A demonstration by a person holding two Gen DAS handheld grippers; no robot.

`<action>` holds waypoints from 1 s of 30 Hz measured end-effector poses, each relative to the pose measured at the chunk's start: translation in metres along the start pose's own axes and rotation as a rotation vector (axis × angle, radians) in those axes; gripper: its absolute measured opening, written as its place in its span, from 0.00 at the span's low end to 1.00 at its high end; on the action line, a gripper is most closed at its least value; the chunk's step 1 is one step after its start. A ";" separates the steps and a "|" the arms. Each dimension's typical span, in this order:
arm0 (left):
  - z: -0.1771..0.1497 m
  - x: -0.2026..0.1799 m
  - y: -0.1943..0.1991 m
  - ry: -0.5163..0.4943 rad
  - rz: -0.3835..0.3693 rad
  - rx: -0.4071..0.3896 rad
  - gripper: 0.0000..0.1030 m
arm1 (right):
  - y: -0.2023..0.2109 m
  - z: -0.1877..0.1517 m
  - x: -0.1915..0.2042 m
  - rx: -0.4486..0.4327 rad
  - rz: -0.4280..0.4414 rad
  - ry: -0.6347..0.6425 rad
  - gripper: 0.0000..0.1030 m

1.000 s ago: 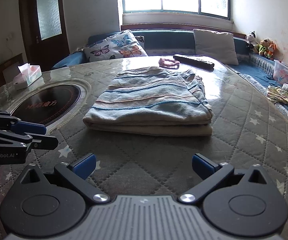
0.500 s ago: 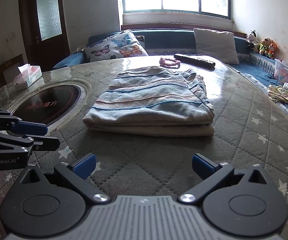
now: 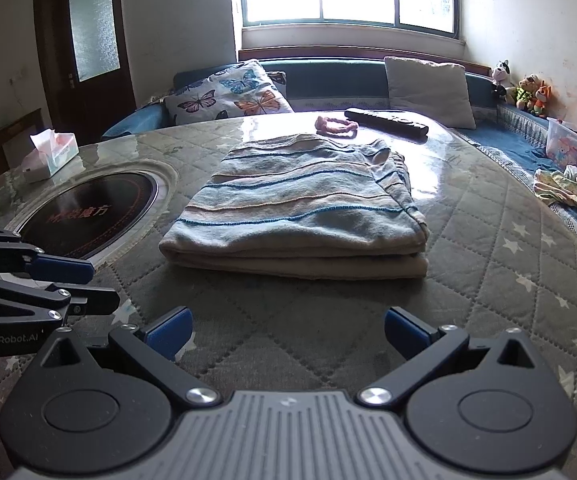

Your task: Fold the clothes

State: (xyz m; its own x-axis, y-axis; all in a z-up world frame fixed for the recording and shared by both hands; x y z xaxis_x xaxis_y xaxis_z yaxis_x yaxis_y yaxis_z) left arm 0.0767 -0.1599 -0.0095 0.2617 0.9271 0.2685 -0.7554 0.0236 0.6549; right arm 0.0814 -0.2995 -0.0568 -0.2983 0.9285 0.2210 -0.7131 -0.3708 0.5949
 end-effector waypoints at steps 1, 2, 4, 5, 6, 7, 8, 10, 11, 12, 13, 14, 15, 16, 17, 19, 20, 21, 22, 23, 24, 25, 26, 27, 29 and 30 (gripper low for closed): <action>0.000 0.000 -0.001 0.001 0.000 0.003 0.35 | 0.000 0.001 0.000 -0.001 -0.001 -0.001 1.00; 0.001 0.001 -0.001 0.002 -0.001 0.006 0.35 | -0.001 0.001 0.000 -0.001 -0.004 -0.003 1.00; 0.001 0.001 -0.002 0.007 -0.003 0.011 0.35 | -0.002 0.002 -0.001 0.000 -0.009 -0.007 1.00; 0.001 0.002 -0.003 0.008 -0.008 0.015 0.35 | -0.003 0.002 -0.001 -0.001 -0.011 -0.008 1.00; 0.002 0.002 -0.004 0.010 -0.011 0.022 0.35 | -0.004 0.003 -0.001 -0.001 -0.013 -0.010 1.00; 0.002 0.001 -0.005 0.009 -0.012 0.025 0.35 | -0.004 0.003 -0.001 -0.001 -0.015 -0.011 1.00; 0.002 0.001 -0.005 0.008 -0.014 0.028 0.35 | -0.005 0.004 -0.002 -0.002 -0.017 -0.014 1.00; 0.002 0.001 -0.007 0.008 -0.013 0.030 0.35 | -0.006 0.005 -0.003 -0.004 -0.020 -0.019 1.00; 0.003 0.001 -0.007 0.009 -0.015 0.032 0.35 | -0.006 0.006 -0.003 -0.006 -0.021 -0.022 1.00; 0.003 0.001 -0.008 0.010 -0.015 0.034 0.35 | -0.007 0.006 -0.004 -0.007 -0.022 -0.024 1.00; 0.003 0.000 -0.008 0.009 -0.015 0.034 0.35 | -0.007 0.007 -0.004 -0.007 -0.024 -0.025 1.00; 0.004 0.000 -0.008 0.010 -0.016 0.034 0.35 | -0.008 0.007 -0.004 -0.007 -0.024 -0.026 1.00; 0.004 0.000 -0.009 0.010 -0.017 0.035 0.35 | -0.008 0.007 -0.004 -0.007 -0.025 -0.027 1.00; 0.004 0.000 -0.009 0.010 -0.017 0.036 0.35 | -0.009 0.008 -0.004 -0.007 -0.026 -0.028 1.00; 0.004 0.000 -0.009 0.011 -0.017 0.036 0.35 | -0.010 0.008 -0.004 -0.007 -0.027 -0.029 1.00; 0.005 -0.001 -0.010 0.011 -0.016 0.038 0.35 | -0.010 0.008 -0.004 -0.007 -0.028 -0.031 1.00; 0.005 -0.001 -0.010 0.012 -0.018 0.038 0.35 | -0.010 0.008 -0.004 -0.008 -0.027 -0.032 1.00; 0.005 -0.001 -0.010 0.012 -0.019 0.039 0.35 | -0.011 0.009 -0.004 -0.010 -0.028 -0.034 1.00; 0.005 -0.002 -0.010 0.011 -0.018 0.038 0.35 | -0.011 0.009 -0.004 -0.011 -0.028 -0.036 1.00; 0.006 -0.002 -0.010 0.011 -0.018 0.039 0.35 | -0.011 0.010 -0.004 -0.012 -0.028 -0.037 1.00; 0.006 -0.002 -0.011 0.011 -0.018 0.039 0.35 | -0.011 0.010 -0.004 -0.013 -0.027 -0.039 1.00; 0.006 -0.002 -0.011 0.011 -0.016 0.039 0.35 | -0.011 0.010 -0.004 -0.013 -0.027 -0.040 1.00; 0.006 -0.002 -0.011 0.013 -0.016 0.038 0.35 | -0.011 0.010 -0.004 -0.014 -0.027 -0.040 1.00; 0.007 -0.002 -0.011 0.014 -0.016 0.038 0.35 | -0.011 0.011 -0.004 -0.014 -0.027 -0.040 1.00; 0.007 -0.002 -0.011 0.015 -0.016 0.037 0.35 | -0.012 0.011 -0.004 -0.015 -0.027 -0.040 1.00; 0.007 -0.001 -0.011 0.016 -0.015 0.035 0.35 | -0.012 0.012 -0.003 -0.015 -0.026 -0.039 1.00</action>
State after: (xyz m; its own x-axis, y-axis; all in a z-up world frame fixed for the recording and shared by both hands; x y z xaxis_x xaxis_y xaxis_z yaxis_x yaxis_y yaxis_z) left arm 0.0889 -0.1642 -0.0121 0.2632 0.9325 0.2474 -0.7300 0.0248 0.6830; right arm 0.0982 -0.2980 -0.0558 -0.2543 0.9379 0.2358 -0.7301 -0.3461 0.5892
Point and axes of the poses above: each gripper's, at about its wrist camera, not at the fingertips, and y roughly against the way its jaws point, x to its left, z to its top, the point moved 1 cm from there along -y, roughly the way its jaws point, and after that the axes turned 15 degrees about z, right-handed, at the moved point
